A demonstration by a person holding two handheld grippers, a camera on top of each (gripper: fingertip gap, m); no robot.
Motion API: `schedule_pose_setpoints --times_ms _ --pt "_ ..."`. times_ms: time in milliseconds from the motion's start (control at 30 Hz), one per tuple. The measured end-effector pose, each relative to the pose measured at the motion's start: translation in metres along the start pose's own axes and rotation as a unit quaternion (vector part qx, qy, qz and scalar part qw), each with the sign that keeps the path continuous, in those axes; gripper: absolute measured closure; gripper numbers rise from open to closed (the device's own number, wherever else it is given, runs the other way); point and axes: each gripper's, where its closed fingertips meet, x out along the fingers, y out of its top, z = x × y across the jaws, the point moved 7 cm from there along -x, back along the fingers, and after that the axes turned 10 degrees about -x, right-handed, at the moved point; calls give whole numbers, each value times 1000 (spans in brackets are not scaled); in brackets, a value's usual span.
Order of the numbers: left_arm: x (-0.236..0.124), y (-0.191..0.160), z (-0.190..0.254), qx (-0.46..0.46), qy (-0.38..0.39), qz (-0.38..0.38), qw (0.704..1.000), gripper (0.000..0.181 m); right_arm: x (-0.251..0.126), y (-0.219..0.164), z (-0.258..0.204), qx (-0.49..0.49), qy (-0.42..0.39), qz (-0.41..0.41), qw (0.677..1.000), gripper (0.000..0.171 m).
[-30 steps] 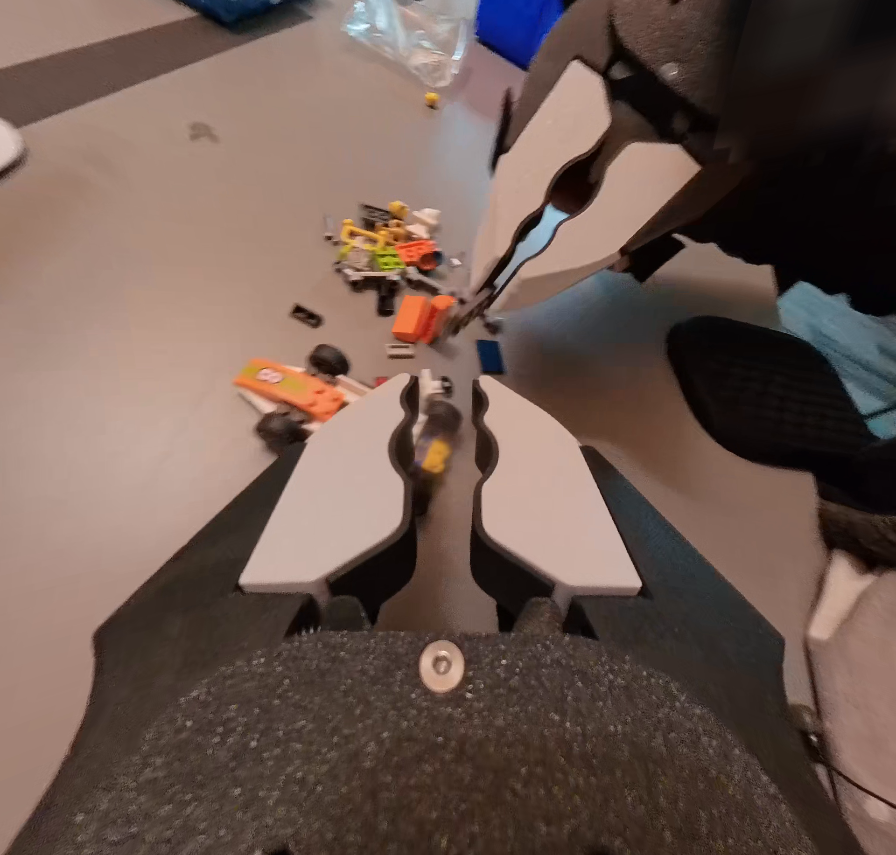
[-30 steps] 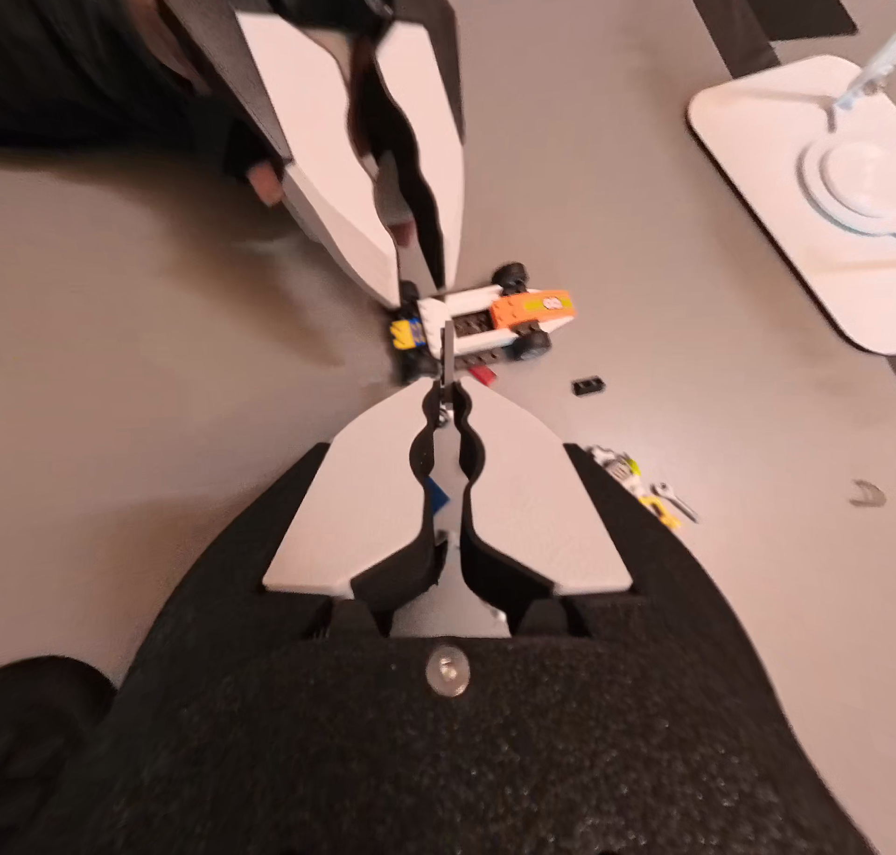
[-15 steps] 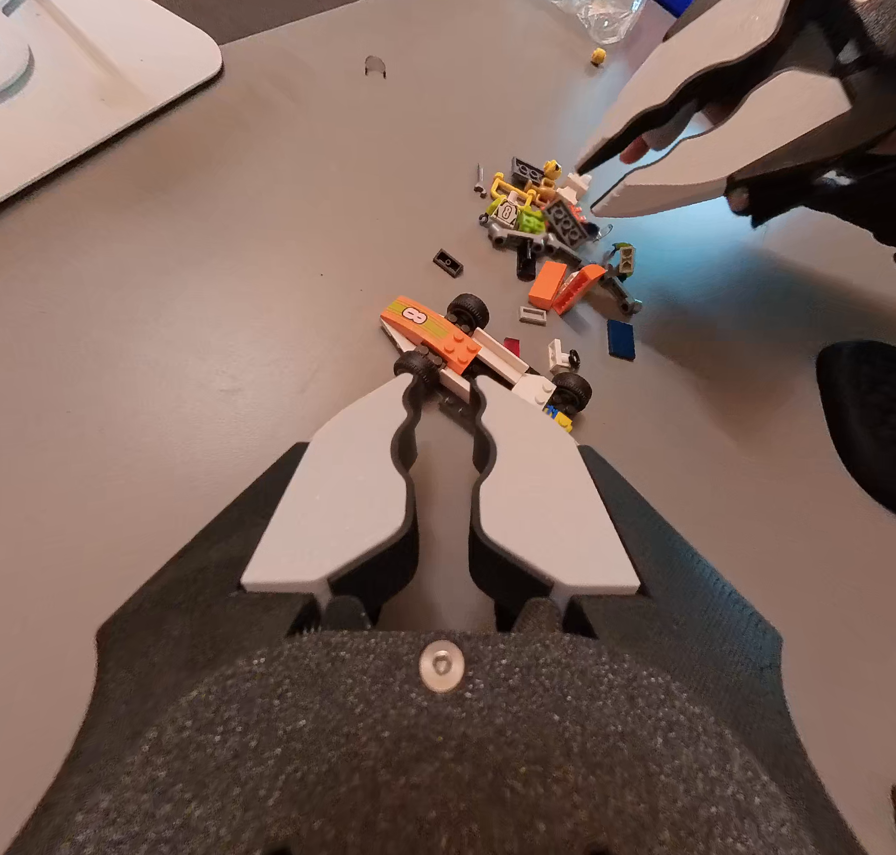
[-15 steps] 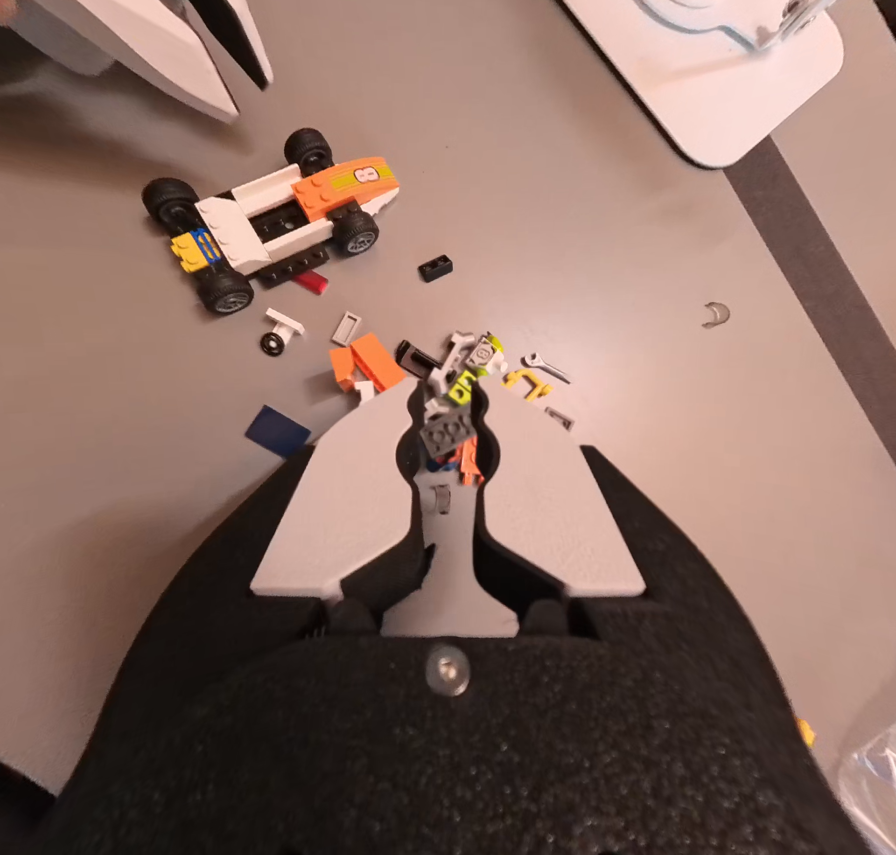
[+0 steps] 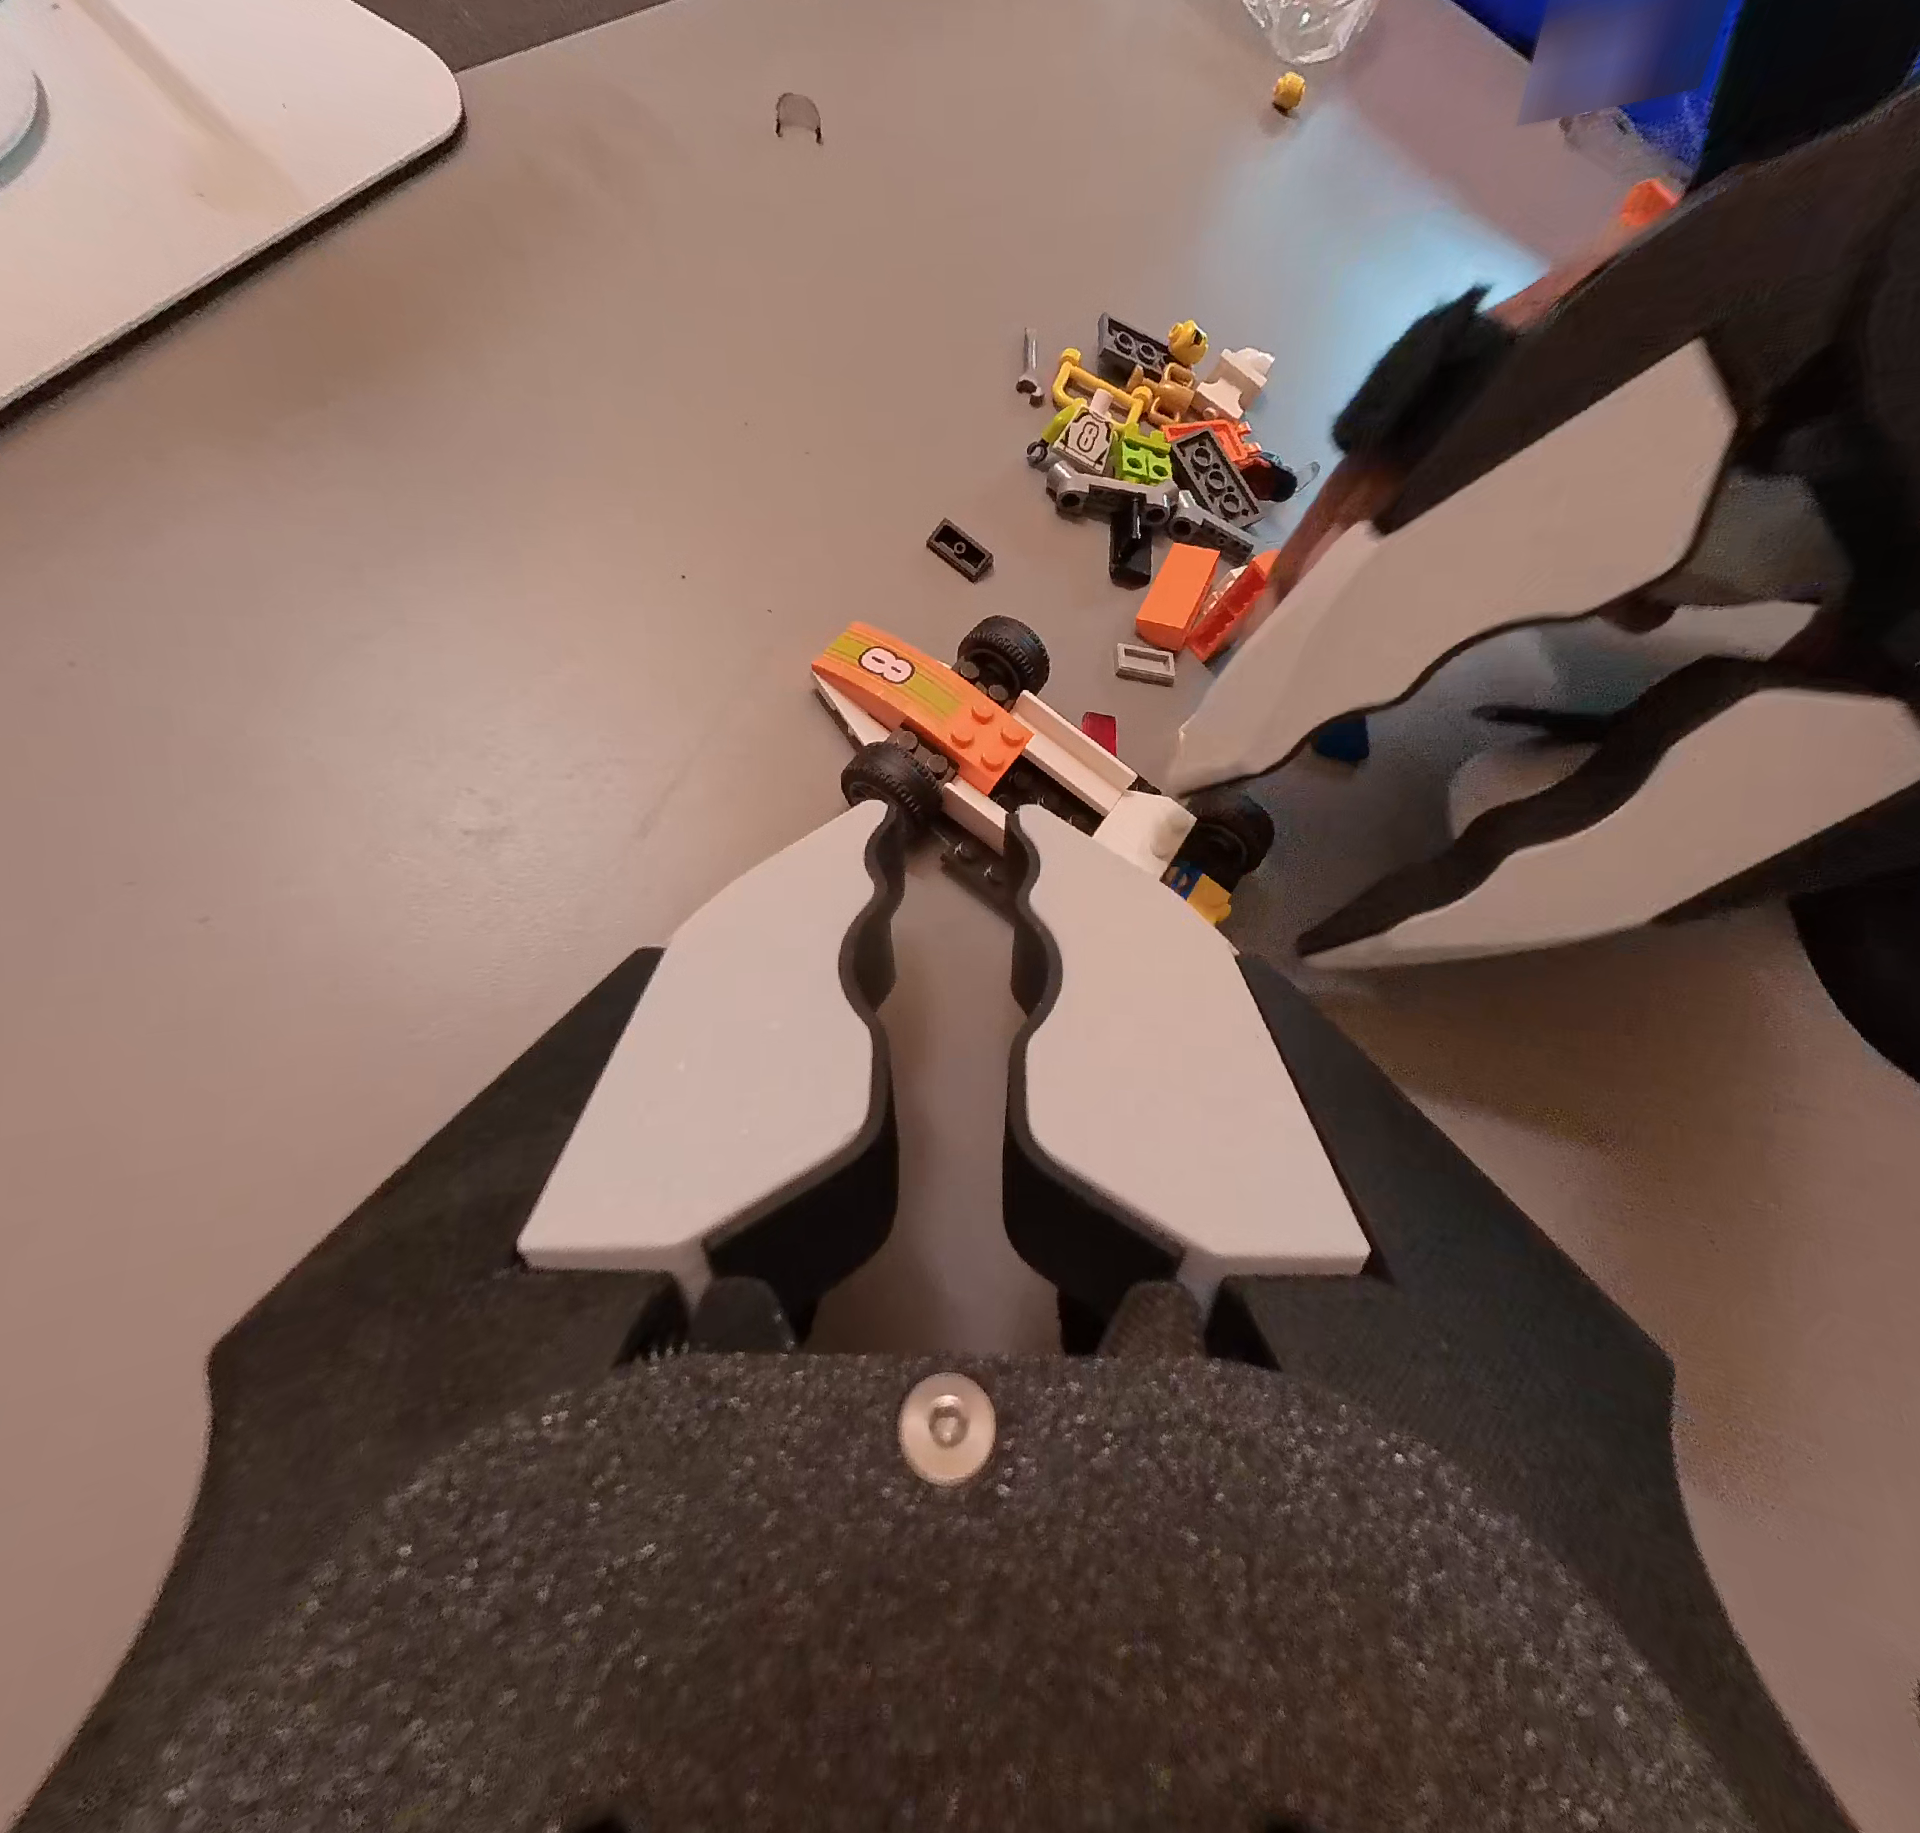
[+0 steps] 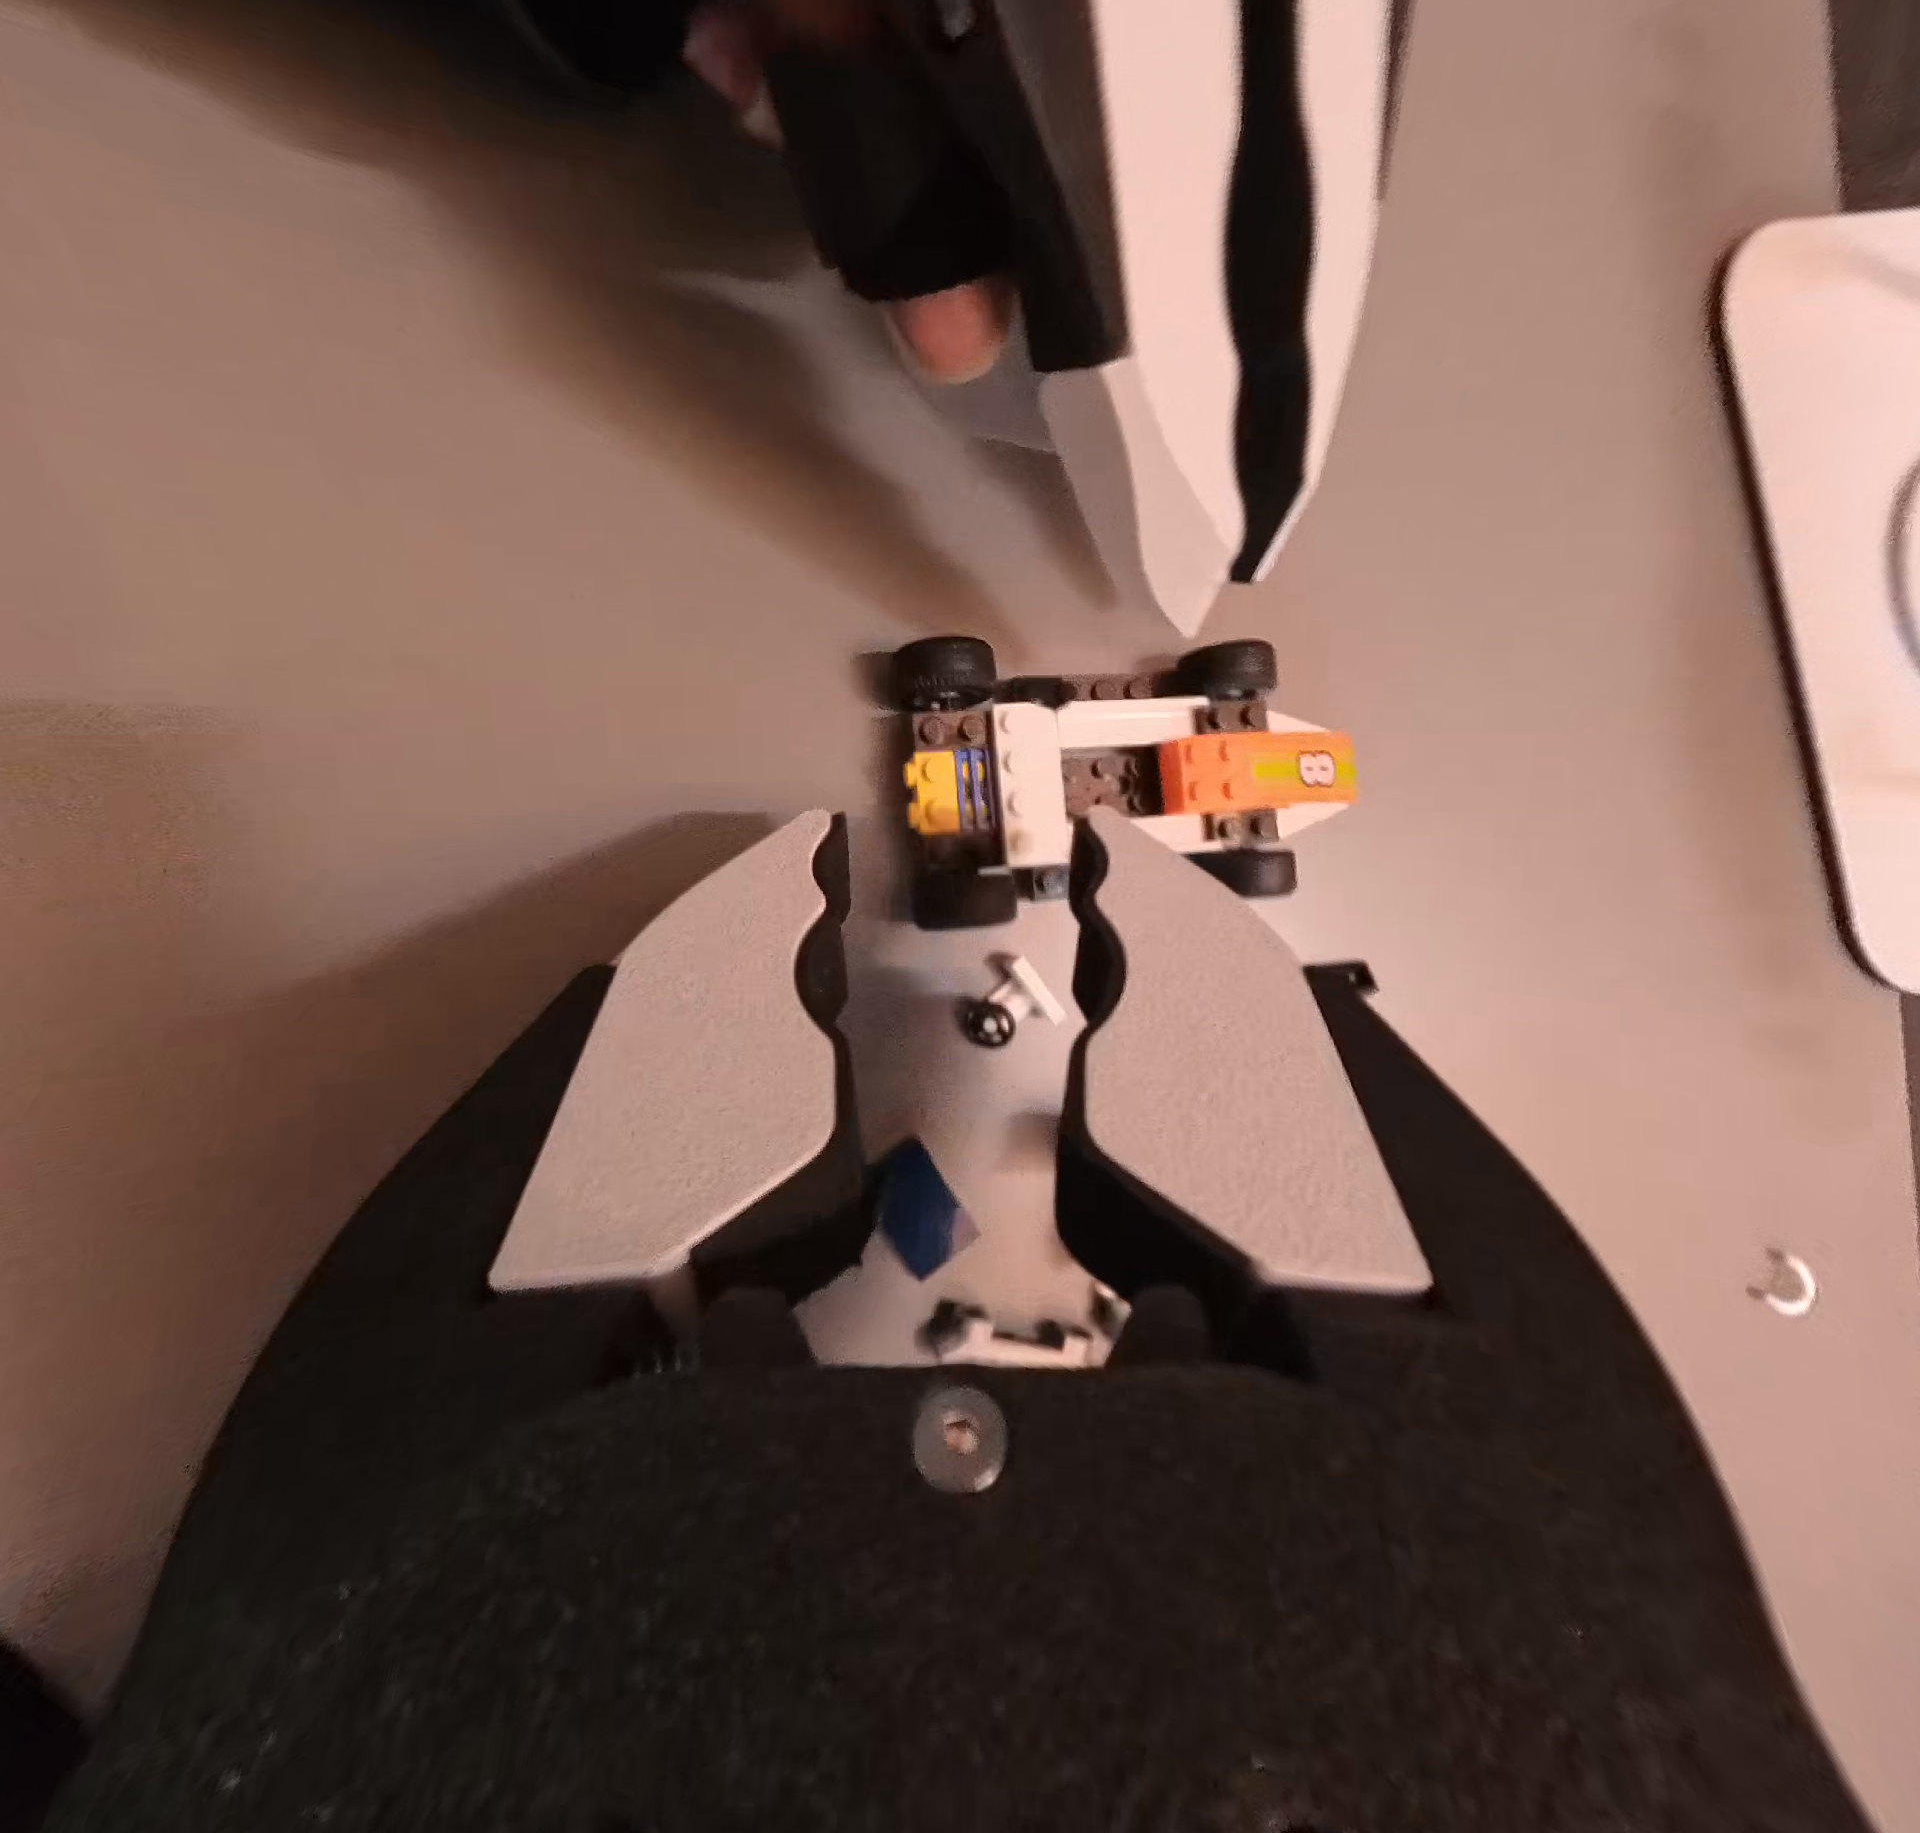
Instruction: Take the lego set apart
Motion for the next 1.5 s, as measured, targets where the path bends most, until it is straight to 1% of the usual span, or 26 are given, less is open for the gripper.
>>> schedule_pose_setpoints --times_ms 133,200,233,400,567,633,700,800,900,1000,1067,1133,1167,1200,1233,1267,1333,1367,1500 --pt "-2 1 0 6 4 3 1000 164 20 5 6 -12 22 -27 999 128" --pt "-3 2 0 9 6 4 1000 165 25 3 8 -10 37 -38 999 133" --pt "-4 2 0 11 8 5 1000 165 26 3 9 -9 43 -37 998 138" --pt "-6 4 0 18 12 7 1000 165 22 2 12 -20 35 -36 999 140" --pt "-13 10 -4 4 3 37 999 165 -7 3 22 40 7 47 998 145" --pt "-18 15 -4 -6 -19 65 998 163 -19 -1 26 71 -1 90 993 145" --pt "-25 21 -3 -14 -58 100 993 157 -35 -3 30 115 5 154 981 145" --pt "-34 28 -3 -47 -132 149 979 145 -64 -6 36 187 42 289 938 145" --pt "-34 30 5 -84 -235 159 955 130 -91 -4 36 225 102 428 869 145" --pt "-34 29 30 -58 -321 169 930 125 -105 2 30 243 174 534 791 145" --pt "-40 29 48 -27 -366 183 912 123 -103 6 26 256 214 564 755 145" --pt "-44 29 59 -10 -393 195 899 127 -97 10 21 268 249 578 730 145" --pt "-46 27 62 -2 -409 192 892 139 -93 13 19 276 263 582 718 145" --pt "-49 24 66 10 -436 182 881 155 -89 15 18 285 272 586 708 145" --pt "-51 24 67 13 -446 179 877 159 -88 16 18 293 278 594 696 145" --pt "-53 25 66 11 -443 182 878 159 -87 17 20 300 279 597 690 145" --pt "-58 26 60 4 -450 182 874 164 -90 13 26 308 244 600 697 149" --pt "-60 29 56 -4 -444 189 876 164 -93 10 30 310 214 596 710 159" --pt "-64 28 53 13 -441 184 878 164 -100 5 27 252 92 514 815 154"
